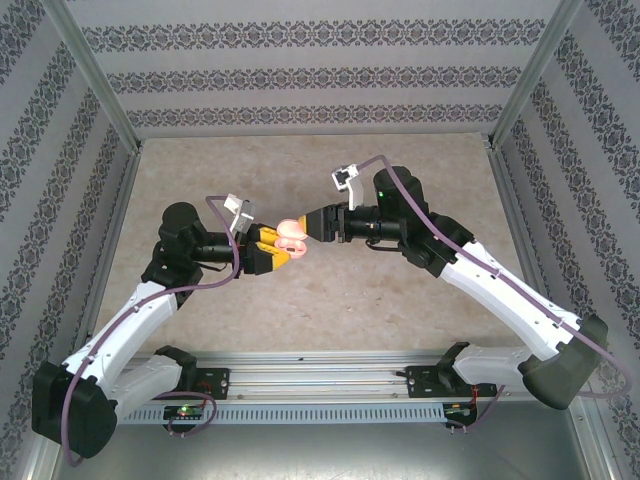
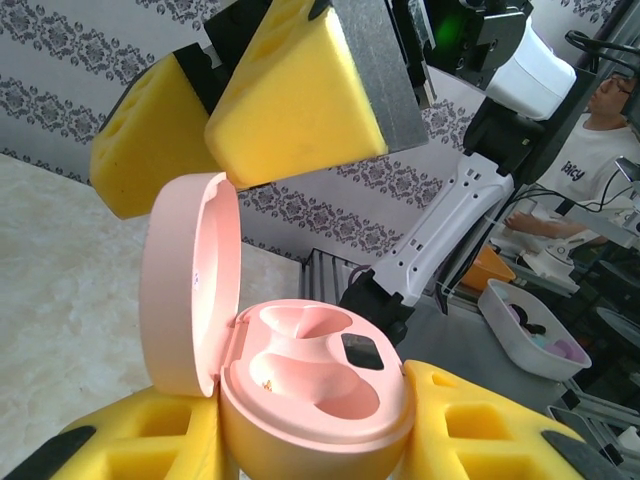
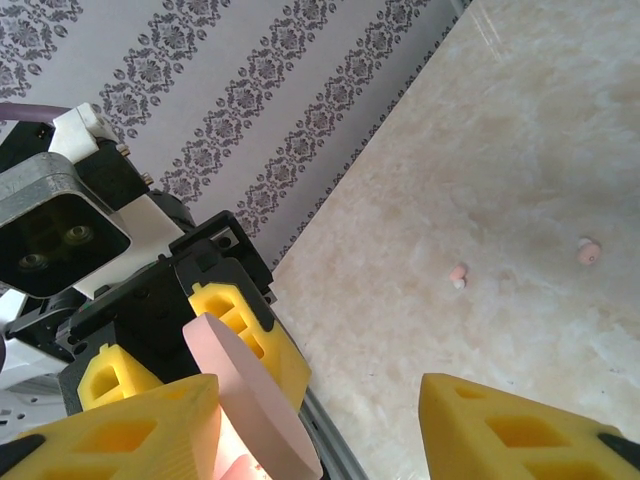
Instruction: Insert wireless bluetooth earbuds into charging case
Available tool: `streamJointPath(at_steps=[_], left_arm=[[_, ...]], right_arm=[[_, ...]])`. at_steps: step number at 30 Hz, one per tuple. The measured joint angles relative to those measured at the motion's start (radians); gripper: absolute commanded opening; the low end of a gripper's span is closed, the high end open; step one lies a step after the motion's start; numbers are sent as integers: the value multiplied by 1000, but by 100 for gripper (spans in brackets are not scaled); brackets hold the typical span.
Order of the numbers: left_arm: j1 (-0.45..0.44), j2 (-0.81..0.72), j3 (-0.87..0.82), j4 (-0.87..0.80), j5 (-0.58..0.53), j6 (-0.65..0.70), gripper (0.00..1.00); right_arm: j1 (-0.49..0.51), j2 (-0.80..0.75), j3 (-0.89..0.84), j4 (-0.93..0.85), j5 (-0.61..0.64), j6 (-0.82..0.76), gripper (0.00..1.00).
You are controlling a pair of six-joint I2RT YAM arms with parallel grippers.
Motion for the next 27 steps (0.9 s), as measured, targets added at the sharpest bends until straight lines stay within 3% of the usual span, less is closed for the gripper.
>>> streamJointPath(at_steps=[17,27], left_arm=[[1,-4,-32,19,-5,3,10],[1,33,-34,128,1,-72,10]], right_arm=[[23,-26,0,-31,47,2,64],[127,-63,-3,-112,111,-190,74]])
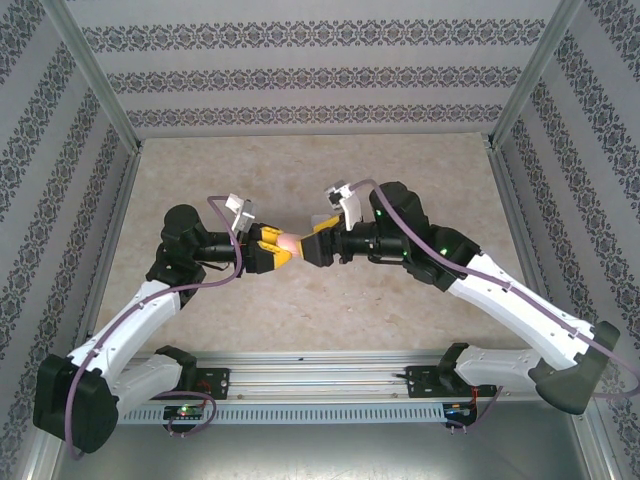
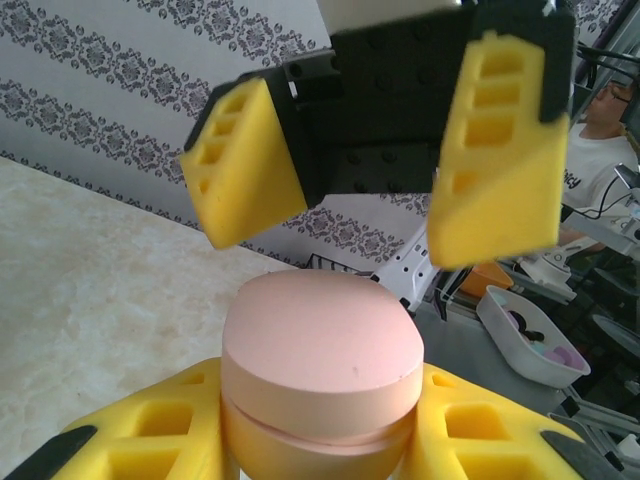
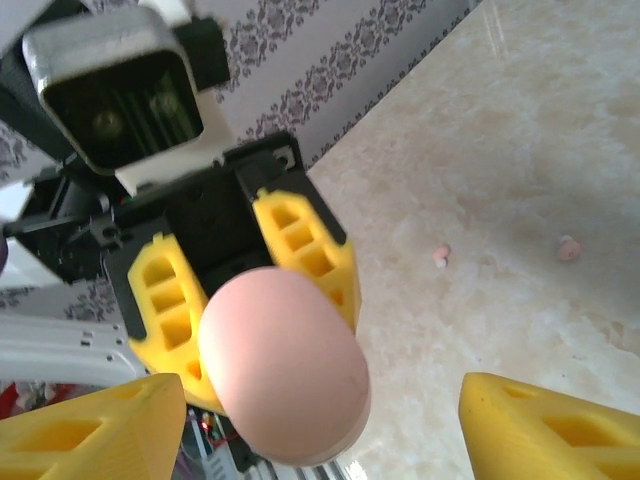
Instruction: Insert wireless bluetooth earbuds into charging case
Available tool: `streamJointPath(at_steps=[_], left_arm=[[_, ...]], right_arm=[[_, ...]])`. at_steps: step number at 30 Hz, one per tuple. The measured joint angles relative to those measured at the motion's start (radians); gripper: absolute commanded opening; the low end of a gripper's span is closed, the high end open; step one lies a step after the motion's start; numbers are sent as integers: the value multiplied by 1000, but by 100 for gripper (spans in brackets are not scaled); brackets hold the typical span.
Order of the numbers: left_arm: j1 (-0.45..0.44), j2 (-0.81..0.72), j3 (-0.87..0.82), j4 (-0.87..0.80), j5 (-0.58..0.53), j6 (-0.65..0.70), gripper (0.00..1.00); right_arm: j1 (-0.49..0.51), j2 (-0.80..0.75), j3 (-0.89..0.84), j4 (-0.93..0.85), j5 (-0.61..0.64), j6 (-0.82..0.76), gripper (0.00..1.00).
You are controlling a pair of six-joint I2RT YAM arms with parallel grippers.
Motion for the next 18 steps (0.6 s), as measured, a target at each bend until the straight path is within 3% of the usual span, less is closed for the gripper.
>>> streamJointPath(at_steps=[6,18], left_arm=[[0,3,-1,31,10,-30,10],[6,11,-10,41,10,-63,9]], right_arm=[[13,32,3,-27,-6,-89,76],[-9,67,53,-53,2,-122,68]])
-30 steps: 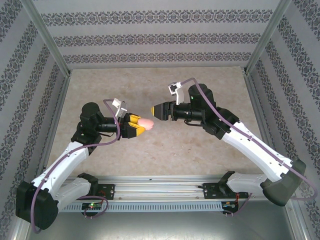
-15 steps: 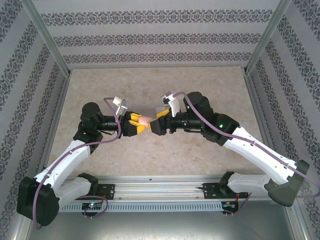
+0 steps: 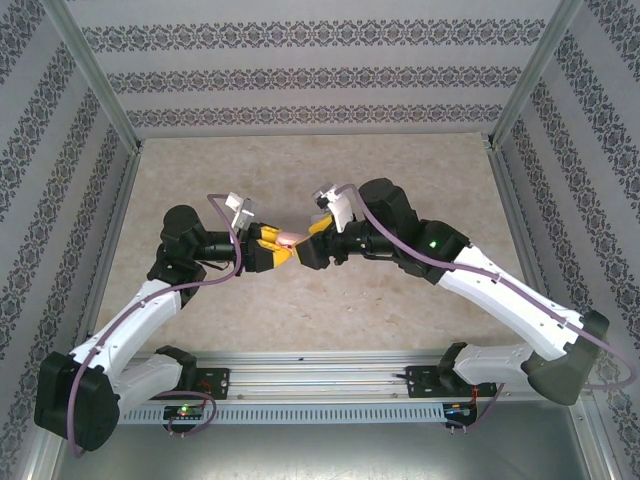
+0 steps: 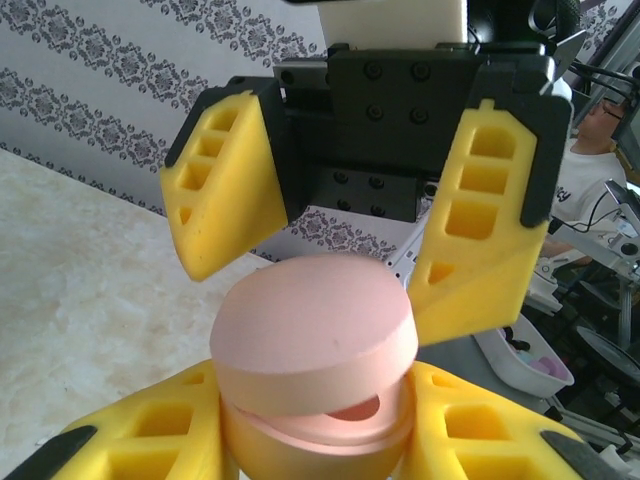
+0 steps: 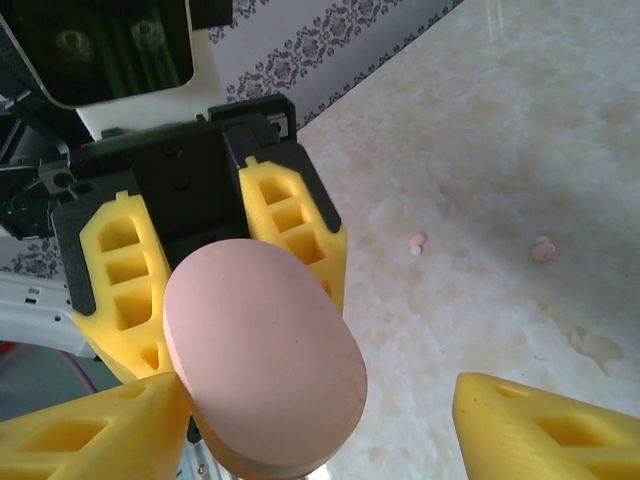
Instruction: Insert wireless bluetooth earbuds into charging case
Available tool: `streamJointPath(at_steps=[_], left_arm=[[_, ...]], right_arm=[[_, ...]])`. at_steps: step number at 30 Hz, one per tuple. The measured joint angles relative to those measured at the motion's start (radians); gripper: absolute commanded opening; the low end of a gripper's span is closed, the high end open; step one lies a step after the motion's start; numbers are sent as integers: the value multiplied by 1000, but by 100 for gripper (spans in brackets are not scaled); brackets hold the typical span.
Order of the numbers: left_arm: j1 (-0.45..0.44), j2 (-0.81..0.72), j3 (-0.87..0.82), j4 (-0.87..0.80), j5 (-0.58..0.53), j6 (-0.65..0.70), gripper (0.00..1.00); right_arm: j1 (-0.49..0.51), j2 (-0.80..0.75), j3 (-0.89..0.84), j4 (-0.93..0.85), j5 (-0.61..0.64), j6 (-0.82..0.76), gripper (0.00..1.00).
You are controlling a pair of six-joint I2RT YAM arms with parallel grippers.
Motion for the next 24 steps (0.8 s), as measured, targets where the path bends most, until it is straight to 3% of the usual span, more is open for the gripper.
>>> streamJointPath(at_steps=[10,12,20,24], left_arm=[[0,2,-1,39,33,-13,10],[0,2,-1,42,34,-19,10],[0,1,-1,47,37,-23,14],[0,-5,-2,47,53,-26,23]], right_arm=[[-40,25,0,68,5,76,60],[-39,41,0,90,-19,90,54],[-40,66,-5,141,-114,111,12],[-39,63,-6,131,-123,55,7]])
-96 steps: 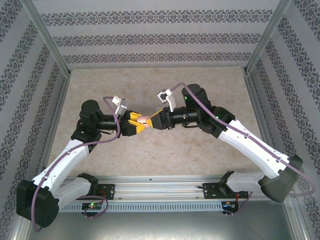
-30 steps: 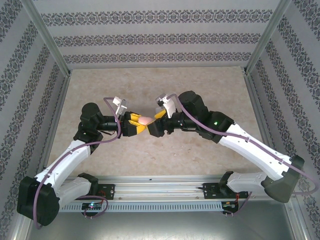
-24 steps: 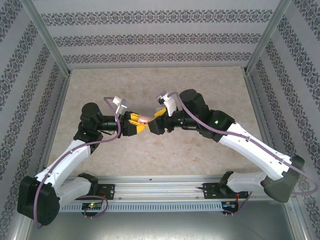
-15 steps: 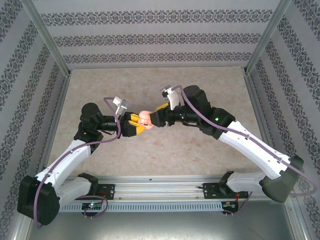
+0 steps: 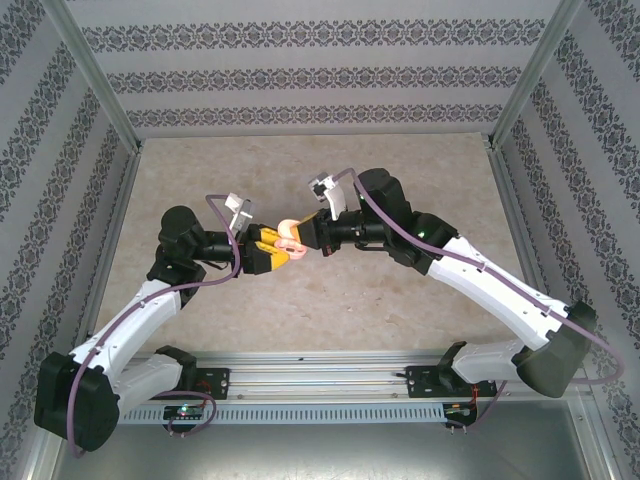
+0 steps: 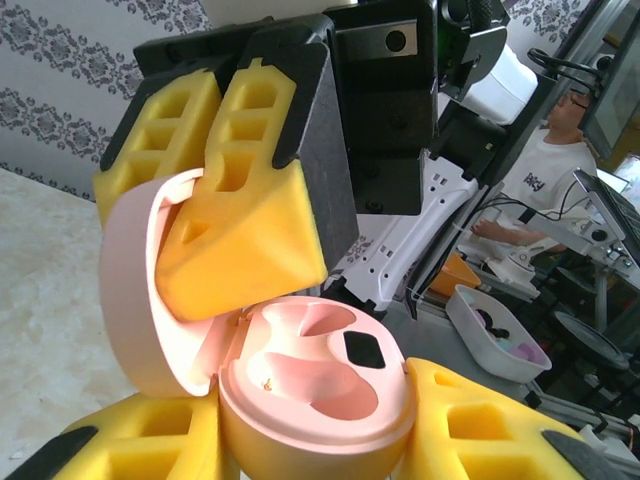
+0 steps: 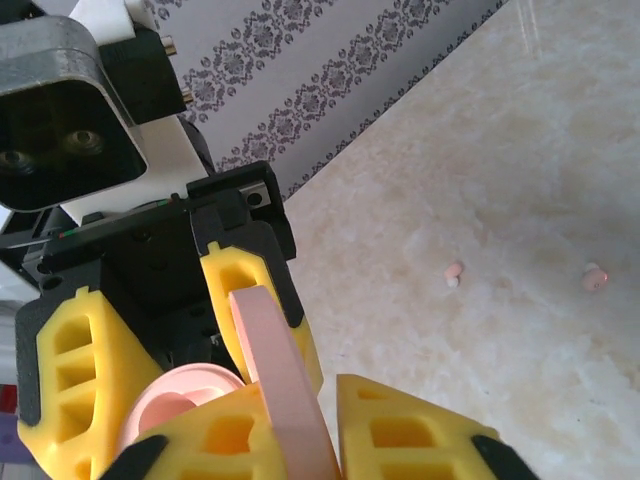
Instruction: Insert wireless bluetooth earbuds into charging case
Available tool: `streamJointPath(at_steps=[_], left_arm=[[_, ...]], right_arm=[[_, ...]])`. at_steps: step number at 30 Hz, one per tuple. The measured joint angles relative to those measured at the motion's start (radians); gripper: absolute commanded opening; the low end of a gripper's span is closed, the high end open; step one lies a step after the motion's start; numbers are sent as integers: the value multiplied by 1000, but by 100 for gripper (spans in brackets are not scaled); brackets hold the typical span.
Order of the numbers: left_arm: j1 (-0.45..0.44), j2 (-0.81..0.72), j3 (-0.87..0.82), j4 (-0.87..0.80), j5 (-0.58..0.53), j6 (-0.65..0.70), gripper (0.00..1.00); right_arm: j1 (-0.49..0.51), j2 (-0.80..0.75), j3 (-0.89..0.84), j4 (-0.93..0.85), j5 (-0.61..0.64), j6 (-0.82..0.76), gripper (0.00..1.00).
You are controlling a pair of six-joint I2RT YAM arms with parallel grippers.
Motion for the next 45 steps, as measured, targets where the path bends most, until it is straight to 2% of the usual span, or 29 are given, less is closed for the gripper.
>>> streamJointPath(at_steps=[3,5,7,9,14,18,24,29,32,45], left_arm=[[0,-20,-8,-7,1,15,37],[0,-47,-13,-34,-8,57,56],[0,-82,-13,-80,-21,118,70],[0,-126,-13,-149,-46,195,74],[0,-212,-1,-345,-101,407,74],[2,-196,18,-408,-101,468,71],[6,-126,23,-390,-70,448,56],[6,-96,25,-337,-47,408,63],[6,-100,25,-316,-44,394,63],[6,-97,24,-268,-44,341,48]], right_arm=[[21,-8,0,-3,23,-64,6],[44,-14,4,-7,53,-108,6],[63,-14,19,-16,87,-146,5],[75,-15,30,-29,117,-187,6],[101,-16,45,-64,175,-287,6],[145,-15,61,-99,246,-377,6],[185,-14,79,-121,301,-478,7],[185,-13,80,-125,321,-511,7],[185,-13,80,-125,336,-519,7],[185,0,83,-124,332,-526,7]])
